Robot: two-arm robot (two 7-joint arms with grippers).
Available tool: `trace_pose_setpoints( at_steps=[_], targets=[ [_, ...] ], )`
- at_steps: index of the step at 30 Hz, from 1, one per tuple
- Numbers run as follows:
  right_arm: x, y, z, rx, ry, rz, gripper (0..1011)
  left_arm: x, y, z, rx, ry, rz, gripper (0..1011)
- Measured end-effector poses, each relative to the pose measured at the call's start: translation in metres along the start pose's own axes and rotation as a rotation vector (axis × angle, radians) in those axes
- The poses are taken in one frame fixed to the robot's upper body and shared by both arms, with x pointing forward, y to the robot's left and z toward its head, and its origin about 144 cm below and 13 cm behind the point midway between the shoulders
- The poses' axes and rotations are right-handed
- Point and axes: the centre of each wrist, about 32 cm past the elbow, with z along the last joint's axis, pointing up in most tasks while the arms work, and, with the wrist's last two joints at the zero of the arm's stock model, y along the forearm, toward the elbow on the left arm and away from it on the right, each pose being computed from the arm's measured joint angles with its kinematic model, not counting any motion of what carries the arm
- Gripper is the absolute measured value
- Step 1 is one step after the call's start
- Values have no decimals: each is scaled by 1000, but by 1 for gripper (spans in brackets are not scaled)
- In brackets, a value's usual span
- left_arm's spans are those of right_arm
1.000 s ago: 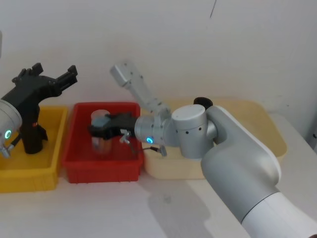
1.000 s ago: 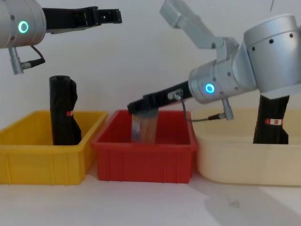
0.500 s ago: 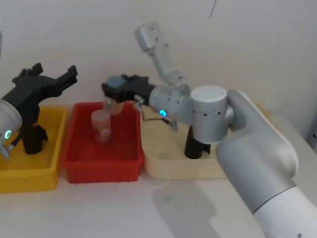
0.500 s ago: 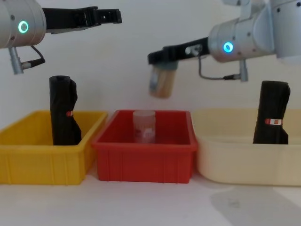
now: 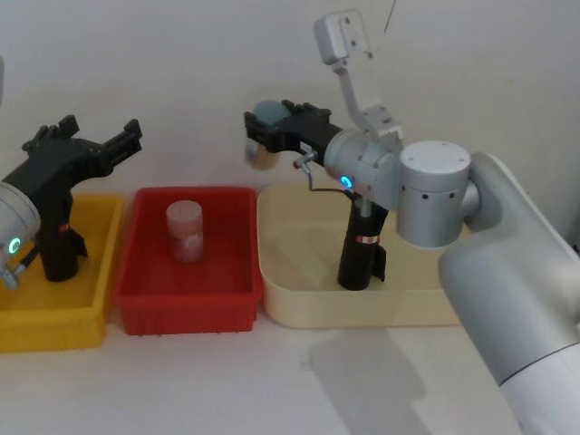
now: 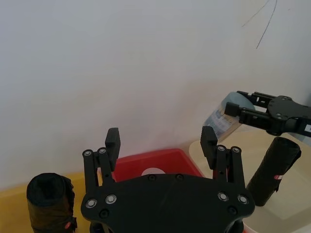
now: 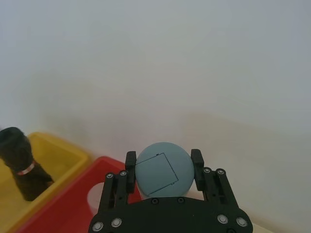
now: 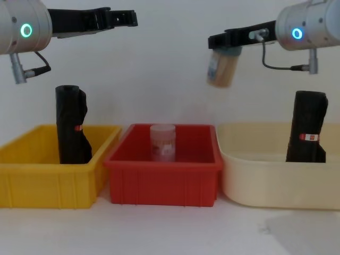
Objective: Pick up the garbage bag with the one hand and transfer it to the other hand.
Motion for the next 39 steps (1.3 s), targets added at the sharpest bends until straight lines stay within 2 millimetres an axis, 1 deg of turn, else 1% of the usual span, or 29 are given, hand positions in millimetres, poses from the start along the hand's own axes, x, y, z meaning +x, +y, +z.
trace_pose_setpoints(
  at_steps=[6, 8, 9, 12, 13, 14, 17, 18, 20, 25, 32, 34, 35, 39],
  targets=[
    [7, -6, -3, 4, -5, -32, 660, 0, 0, 0, 0, 0, 0, 1001],
    [9, -7, -5, 4, -8, -40, 678, 0, 0, 0, 0, 0, 0, 1001],
    [10, -8, -6, 4, -9, -42, 727, 0, 0, 0, 0, 0, 0, 1001],
    [11, -9, -7, 4, -12, -47, 780, 0, 0, 0, 0, 0, 0, 1001],
    [12, -10, -8, 4, -13, -49, 830, 0, 0, 0, 0, 0, 0, 1001],
    [12, -10, -9, 5, -14, -51, 830, 0, 0, 0, 0, 0, 0, 1001],
    [13, -11, -11, 9, -20, -55, 940, 0, 0, 0, 0, 0, 0, 1001],
    [13, -12, -12, 11, -21, -56, 948, 0, 0, 0, 0, 0, 0, 1001],
    [12, -13, -13, 18, -26, -57, 1001, 0, 0, 0, 0, 0, 0, 1001],
    [10, -17, -16, 34, -29, -54, 1001, 0, 0, 0, 0, 0, 0, 1001],
    [-3, -30, -24, 71, -11, -20, 1001, 0, 0, 0, 0, 0, 0, 1001],
    [-13, -39, -29, 87, 4, 4, 1001, 0, 0, 0, 0, 0, 0, 1001],
    [-13, -39, -29, 87, 4, 4, 1002, 0, 0, 0, 0, 0, 0, 1001],
    [-30, -53, -38, 106, 27, 43, 1001, 0, 0, 0, 0, 0, 0, 1001]
  ],
)
